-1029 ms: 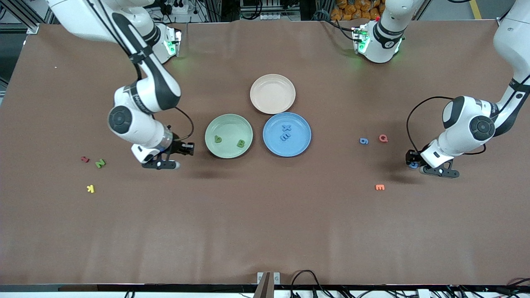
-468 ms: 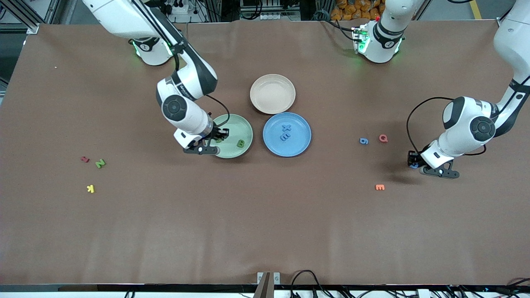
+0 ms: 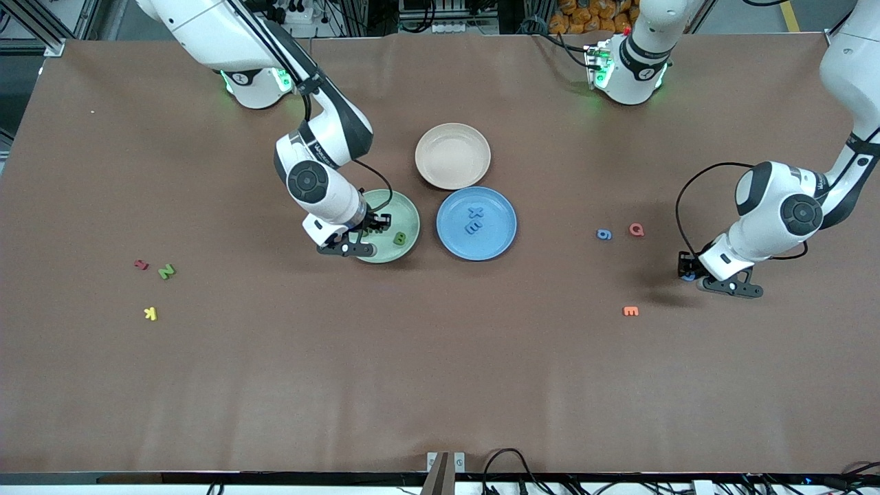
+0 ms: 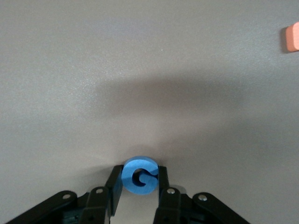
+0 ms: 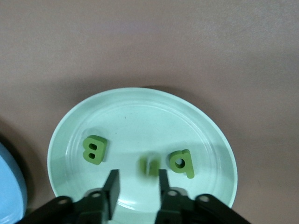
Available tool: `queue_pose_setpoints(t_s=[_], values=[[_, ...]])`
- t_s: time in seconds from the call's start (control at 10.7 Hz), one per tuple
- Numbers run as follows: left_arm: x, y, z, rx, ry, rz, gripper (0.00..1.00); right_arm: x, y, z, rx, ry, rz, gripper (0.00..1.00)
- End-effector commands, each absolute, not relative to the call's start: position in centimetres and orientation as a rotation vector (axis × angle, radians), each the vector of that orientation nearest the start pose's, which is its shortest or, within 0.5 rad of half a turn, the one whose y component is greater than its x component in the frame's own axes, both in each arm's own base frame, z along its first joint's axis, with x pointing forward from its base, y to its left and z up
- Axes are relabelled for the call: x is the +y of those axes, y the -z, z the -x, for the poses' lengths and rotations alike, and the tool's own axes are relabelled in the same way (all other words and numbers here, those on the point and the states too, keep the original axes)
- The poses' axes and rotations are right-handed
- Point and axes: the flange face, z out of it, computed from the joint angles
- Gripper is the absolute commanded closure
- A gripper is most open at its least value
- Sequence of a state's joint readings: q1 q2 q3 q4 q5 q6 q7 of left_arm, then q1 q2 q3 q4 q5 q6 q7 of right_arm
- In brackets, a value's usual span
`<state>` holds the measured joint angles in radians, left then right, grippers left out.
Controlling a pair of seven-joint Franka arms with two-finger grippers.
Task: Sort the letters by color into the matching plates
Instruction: 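Release the u and withdraw the right gripper while the left gripper lifts the G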
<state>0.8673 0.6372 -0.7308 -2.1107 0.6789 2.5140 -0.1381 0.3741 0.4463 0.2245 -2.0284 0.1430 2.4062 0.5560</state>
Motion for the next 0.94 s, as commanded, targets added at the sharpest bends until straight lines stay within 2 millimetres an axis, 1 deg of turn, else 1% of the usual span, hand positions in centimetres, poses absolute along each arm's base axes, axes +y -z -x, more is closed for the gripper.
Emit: queue_pose_setpoints(t_s=[0.0,0.09,0.19,0.28,0.37,0.56,0.66,0.75,0.84], values=[[6.5,-17.8,-57.4,0.354,0.074,3.142,1.00,33.8,-23.0,-49.8,0.184,-0.222,2.996,0.00],[5.8,-18.6,-58.2,0.373,0.103,3.131,1.00,33.5,-23.3,-50.0,0.187,-0.212,2.996,0.00],[4.8,-19.2,-58.7,0.392,0.120,3.125,1.00,32.5,-23.5,-50.7,0.175,-0.192,3.013,0.00],[3.2,-19.8,-58.9,0.412,0.133,3.124,1.00,30.4,-23.8,-51.9,0.177,-0.166,3.033,0.00],[1.5,-20.5,-59.3,0.442,0.146,3.122,1.00,28.1,-24.1,-53.2,0.147,-0.142,3.049,0.00],[-2.3,-21.6,-59.4,0.488,0.170,3.127,1.00,22.4,-24.6,-55.8,-0.027,-0.093,3.072,0.00],[-4.5,-22.1,-59.4,0.463,0.168,3.135,1.00,20.0,-24.9,-56.8,-0.108,-0.067,3.086,0.00],[-7.2,-23.0,-59.4,0.425,0.149,3.119,1.00,17.2,-25.0,-57.7,-0.209,-0.048,3.105,0.00],[-10.6,-23.7,-59.5,0.386,0.131,3.107,1.00,14.9,-25.0,-58.3,-0.269,-0.038,3.119,0.00]])
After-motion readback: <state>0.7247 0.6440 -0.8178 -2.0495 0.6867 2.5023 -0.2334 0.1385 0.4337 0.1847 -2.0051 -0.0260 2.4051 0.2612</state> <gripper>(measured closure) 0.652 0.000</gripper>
